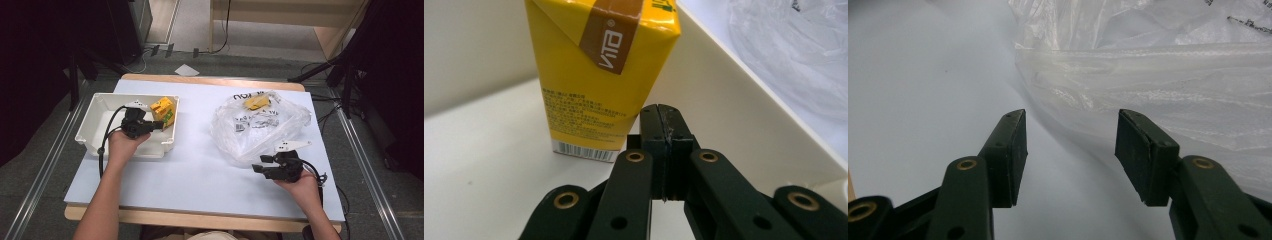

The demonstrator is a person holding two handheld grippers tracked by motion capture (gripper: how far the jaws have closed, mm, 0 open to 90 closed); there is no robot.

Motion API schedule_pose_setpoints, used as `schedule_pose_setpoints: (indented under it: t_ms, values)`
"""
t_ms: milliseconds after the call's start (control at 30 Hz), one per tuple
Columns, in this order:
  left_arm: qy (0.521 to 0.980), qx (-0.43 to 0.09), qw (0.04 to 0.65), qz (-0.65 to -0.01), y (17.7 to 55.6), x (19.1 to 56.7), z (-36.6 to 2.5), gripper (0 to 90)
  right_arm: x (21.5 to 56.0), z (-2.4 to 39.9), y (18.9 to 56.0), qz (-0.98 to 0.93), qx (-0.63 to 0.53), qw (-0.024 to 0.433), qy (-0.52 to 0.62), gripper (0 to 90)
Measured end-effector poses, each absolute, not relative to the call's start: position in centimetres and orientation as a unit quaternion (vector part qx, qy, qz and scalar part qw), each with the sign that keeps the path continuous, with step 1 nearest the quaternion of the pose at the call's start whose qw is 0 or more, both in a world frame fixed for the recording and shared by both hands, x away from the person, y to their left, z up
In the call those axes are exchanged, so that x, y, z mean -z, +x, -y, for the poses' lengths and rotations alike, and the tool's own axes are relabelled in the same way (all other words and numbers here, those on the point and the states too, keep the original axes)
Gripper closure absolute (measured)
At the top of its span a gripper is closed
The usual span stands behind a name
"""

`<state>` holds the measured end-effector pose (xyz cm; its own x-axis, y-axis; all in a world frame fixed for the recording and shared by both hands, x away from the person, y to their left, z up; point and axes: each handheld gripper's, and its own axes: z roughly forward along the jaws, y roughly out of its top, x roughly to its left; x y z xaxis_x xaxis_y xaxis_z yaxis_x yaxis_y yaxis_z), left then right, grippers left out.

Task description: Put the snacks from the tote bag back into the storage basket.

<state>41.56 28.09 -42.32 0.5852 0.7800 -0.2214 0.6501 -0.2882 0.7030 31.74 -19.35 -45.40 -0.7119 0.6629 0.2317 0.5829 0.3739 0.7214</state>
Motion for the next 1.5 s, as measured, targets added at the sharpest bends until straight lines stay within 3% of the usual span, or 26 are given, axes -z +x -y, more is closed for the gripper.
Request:
schedule_pose_setpoints:
  t_ms: [1500]
  values:
    - [0.769, -0.109, 0.393, -0.492, 43.1, 43.2, -30.1, 90.0, 45.5, 19.0, 31.7, -0.832, -0.411, 0.043, 0.371, 50.1]
